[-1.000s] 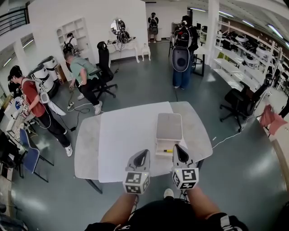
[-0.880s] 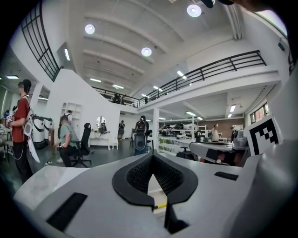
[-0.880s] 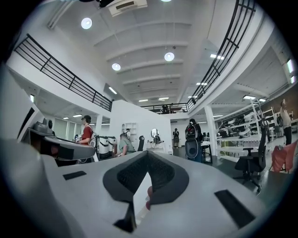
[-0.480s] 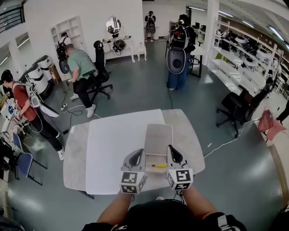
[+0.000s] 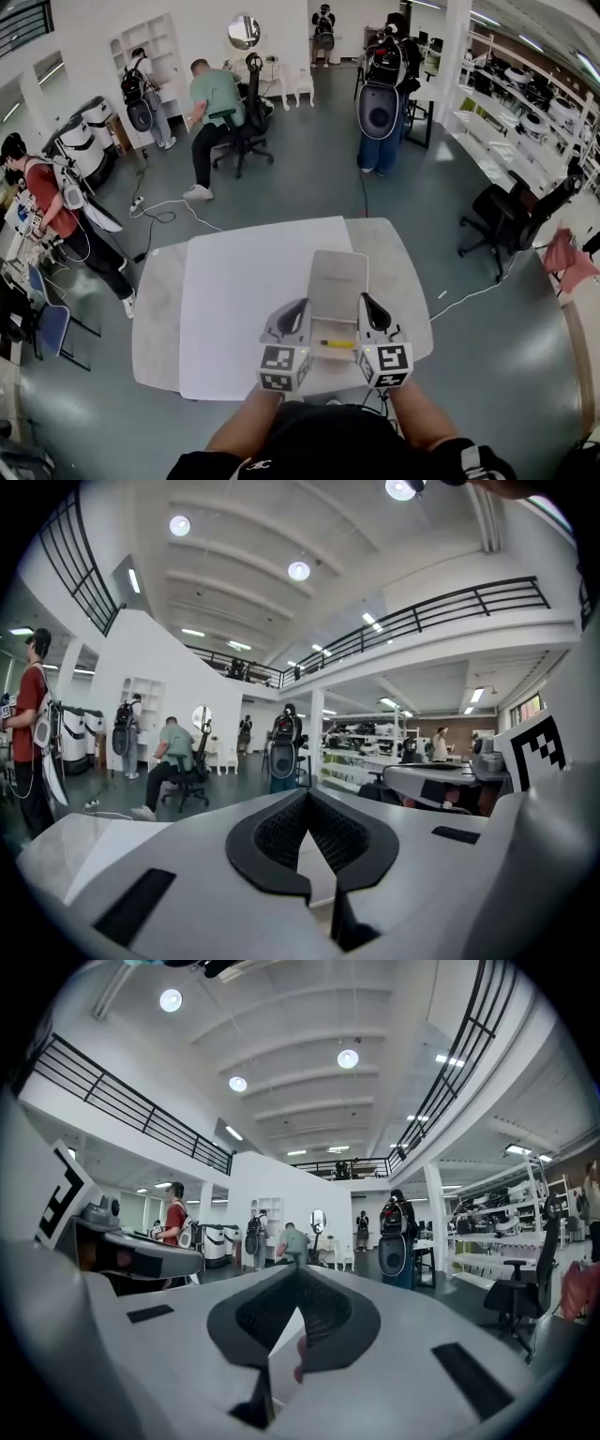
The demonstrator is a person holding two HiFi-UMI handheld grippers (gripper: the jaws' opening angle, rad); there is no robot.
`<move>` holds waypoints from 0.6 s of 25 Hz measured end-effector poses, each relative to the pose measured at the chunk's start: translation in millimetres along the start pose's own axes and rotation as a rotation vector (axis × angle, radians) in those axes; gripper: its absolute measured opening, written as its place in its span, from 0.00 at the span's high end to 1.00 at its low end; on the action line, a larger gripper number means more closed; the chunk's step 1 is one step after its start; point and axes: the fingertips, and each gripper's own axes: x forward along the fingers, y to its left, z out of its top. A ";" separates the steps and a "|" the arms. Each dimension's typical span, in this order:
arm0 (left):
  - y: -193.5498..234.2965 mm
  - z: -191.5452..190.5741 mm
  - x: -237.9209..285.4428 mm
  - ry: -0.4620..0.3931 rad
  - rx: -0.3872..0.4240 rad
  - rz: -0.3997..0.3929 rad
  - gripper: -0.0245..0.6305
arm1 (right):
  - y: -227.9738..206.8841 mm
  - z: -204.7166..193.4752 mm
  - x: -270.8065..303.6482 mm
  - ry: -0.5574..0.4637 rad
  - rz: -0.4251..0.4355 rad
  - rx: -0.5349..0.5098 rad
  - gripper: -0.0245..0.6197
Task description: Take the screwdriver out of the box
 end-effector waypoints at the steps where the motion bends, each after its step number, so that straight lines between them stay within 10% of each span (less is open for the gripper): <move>1: 2.2 0.7 2.0 -0.002 -0.001 -0.004 0.94 | 0.2 -2.1 1.5 0.009 0.004 -0.005 0.94; 15: 24.2 -8.4 12.4 0.024 -0.029 -0.034 0.94 | 39.6 -124.5 35.7 0.446 0.409 -0.245 0.94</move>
